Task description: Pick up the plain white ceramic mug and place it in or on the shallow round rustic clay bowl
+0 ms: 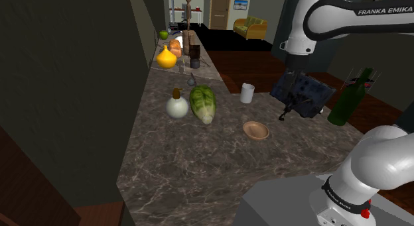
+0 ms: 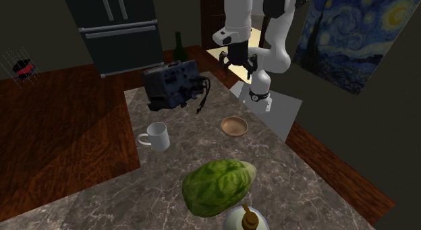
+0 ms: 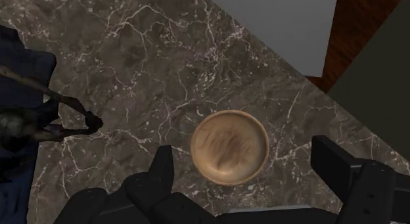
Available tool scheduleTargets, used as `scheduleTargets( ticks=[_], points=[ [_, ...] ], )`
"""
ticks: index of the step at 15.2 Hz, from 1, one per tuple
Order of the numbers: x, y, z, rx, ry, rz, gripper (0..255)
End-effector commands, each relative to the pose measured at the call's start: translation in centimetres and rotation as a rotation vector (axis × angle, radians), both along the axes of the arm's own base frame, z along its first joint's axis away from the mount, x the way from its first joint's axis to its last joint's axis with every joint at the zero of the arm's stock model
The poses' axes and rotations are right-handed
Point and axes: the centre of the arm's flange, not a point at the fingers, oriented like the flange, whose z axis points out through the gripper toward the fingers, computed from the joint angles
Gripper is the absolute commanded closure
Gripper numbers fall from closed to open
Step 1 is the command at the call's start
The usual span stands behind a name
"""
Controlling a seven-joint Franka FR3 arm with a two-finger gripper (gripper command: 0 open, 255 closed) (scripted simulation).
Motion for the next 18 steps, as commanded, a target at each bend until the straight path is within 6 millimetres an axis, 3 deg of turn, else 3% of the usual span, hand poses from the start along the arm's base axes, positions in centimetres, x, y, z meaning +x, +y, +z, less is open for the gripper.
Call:
scheduleTargets(
  ticks=[1, 18],
  points=[
    [1.8, -1.3, -1.4, -0.004, -0.014, 0.014, 0],
    [18.2, -10.7, -10.3, -0.032, -0.117, 0.120, 0]
  ],
)
